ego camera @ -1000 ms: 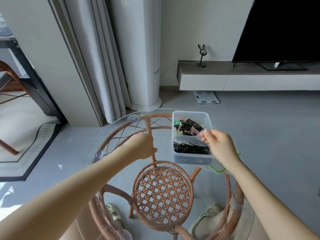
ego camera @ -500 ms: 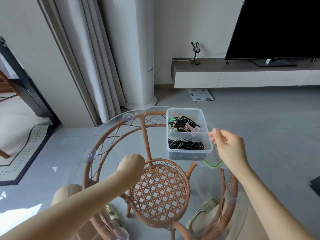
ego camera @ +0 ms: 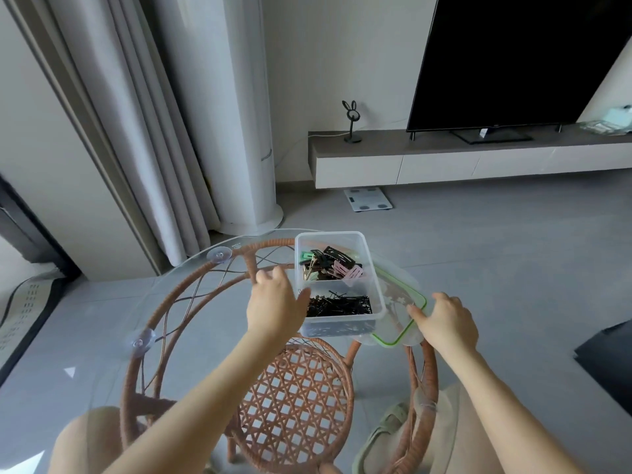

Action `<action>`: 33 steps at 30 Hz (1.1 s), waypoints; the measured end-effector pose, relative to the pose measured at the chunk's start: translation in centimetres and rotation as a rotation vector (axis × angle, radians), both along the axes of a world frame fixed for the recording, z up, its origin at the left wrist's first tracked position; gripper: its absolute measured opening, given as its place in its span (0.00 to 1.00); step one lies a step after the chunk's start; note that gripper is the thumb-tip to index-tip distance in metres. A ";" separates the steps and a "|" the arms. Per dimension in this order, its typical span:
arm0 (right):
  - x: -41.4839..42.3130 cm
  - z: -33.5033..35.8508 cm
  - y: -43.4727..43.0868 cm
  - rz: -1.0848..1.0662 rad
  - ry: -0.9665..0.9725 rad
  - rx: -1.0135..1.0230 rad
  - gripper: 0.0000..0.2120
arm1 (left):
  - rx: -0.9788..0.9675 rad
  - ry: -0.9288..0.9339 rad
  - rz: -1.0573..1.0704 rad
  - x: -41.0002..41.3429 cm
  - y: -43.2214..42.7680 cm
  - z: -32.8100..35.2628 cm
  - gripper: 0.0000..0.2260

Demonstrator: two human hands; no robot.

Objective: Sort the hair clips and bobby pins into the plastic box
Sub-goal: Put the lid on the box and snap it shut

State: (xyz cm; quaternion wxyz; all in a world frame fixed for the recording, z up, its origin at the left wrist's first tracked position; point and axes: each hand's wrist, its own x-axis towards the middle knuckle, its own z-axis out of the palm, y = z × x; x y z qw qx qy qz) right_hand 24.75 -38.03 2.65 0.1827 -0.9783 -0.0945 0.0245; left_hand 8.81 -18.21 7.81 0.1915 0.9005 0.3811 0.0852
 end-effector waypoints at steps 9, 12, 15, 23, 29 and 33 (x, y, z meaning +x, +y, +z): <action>2.1 -1.4 1.1 -0.067 0.273 0.484 0.10 | -0.643 -0.140 0.151 -2.9 0.8 -1.5 0.08; 2.1 -1.5 1.0 -0.068 0.250 0.425 0.10 | -0.500 -0.100 0.118 -5.0 2.8 -0.8 0.08; 2.7 -1.2 0.6 -0.017 0.219 0.326 0.11 | -0.242 0.121 0.007 -7.3 5.5 -0.1 0.08; 2.9 1.5 0.3 -0.040 0.050 0.012 0.10 | -0.066 0.162 -0.126 -9.9 9.9 0.5 0.08; -0.3 7.5 2.3 0.197 -0.192 0.240 0.04 | 0.007 0.031 -0.161 -8.3 10.8 -0.1 0.05; -4.5 10.2 4.1 0.466 -0.698 0.382 0.06 | -0.120 -0.096 -0.001 -8.0 10.4 0.0 0.09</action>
